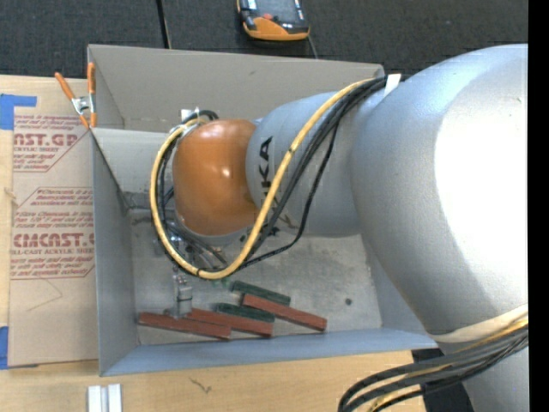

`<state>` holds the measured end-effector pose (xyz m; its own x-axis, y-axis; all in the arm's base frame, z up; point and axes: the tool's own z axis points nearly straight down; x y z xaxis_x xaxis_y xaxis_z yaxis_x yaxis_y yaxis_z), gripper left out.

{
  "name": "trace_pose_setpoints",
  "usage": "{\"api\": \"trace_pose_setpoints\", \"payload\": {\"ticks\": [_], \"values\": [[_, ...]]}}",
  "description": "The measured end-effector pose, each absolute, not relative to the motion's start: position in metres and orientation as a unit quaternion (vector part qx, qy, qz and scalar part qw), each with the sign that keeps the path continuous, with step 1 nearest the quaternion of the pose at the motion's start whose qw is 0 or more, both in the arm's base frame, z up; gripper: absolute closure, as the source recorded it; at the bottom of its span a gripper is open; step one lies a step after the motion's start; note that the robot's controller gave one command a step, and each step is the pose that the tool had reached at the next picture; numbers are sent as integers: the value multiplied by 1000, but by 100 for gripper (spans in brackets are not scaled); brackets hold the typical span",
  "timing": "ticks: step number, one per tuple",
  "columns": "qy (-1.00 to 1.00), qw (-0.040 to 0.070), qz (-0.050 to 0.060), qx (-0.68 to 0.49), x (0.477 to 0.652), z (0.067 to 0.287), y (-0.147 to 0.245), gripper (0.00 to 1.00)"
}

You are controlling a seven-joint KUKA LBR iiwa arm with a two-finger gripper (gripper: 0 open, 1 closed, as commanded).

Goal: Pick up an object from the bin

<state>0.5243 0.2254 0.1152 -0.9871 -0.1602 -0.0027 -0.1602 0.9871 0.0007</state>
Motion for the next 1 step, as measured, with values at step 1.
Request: {"api": "trace_pose_setpoints", "payload": {"ticks": [1], "values": [[998,-2,0,-60,502,121,219,0]]}}
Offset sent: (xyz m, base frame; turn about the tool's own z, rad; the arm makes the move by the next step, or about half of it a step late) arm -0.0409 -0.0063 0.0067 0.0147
